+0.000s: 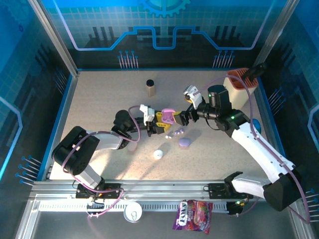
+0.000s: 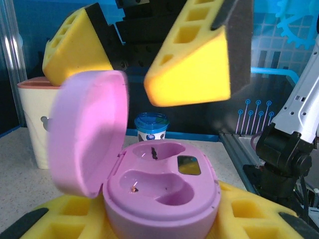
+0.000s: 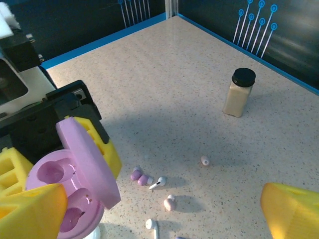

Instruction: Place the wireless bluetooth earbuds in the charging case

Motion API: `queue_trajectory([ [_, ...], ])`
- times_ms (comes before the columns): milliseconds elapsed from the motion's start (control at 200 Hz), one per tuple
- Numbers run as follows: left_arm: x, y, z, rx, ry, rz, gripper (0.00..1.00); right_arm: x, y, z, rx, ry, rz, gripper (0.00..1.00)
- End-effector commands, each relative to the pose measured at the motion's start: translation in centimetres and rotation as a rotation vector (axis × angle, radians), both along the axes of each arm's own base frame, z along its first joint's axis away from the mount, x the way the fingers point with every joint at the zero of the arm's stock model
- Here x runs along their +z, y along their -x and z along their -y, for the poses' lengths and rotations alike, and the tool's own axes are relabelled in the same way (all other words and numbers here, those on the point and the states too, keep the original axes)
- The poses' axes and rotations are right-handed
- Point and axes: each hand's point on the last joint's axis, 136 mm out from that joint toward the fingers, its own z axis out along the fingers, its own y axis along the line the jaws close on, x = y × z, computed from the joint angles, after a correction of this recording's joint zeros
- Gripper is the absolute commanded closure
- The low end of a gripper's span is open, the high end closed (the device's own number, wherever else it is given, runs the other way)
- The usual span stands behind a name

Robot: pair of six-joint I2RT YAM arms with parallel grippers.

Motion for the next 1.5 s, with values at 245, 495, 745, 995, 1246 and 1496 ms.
queue_trajectory([
  [245, 0.5, 0.2, -1.1, 0.011, 0.018, 0.048, 0.63, 3.1, 1.1, 0.5, 0.029, -0.138, 0.042, 0.00],
  [495, 0.6, -1.4, -3.0, 0.086, 0.029, 0.041, 0.63, -2.7, 0.5, 4.0, -0.247, -0.141, -0.230, 0.06],
  [745, 0.6, -3.1, -5.1, 0.174, 0.030, 0.043, 0.63, -10.4, 1.6, 4.9, -0.381, -0.114, -0.504, 0.11],
  [995, 0.5, -4.0, -6.6, 0.248, 0.032, 0.046, 0.63, -15.4, 1.3, 2.2, -0.357, -0.038, -0.650, 0.19],
  [1246, 0.6, -4.4, -7.9, 0.292, 0.036, 0.047, 0.62, -17.7, -0.1, -1.3, -0.322, -0.020, -0.728, 0.31],
  [1496, 0.6, -4.3, -8.6, 0.315, 0.039, 0.044, 0.62, -19.1, -1.4, -3.9, -0.297, -0.010, -0.771, 0.49],
])
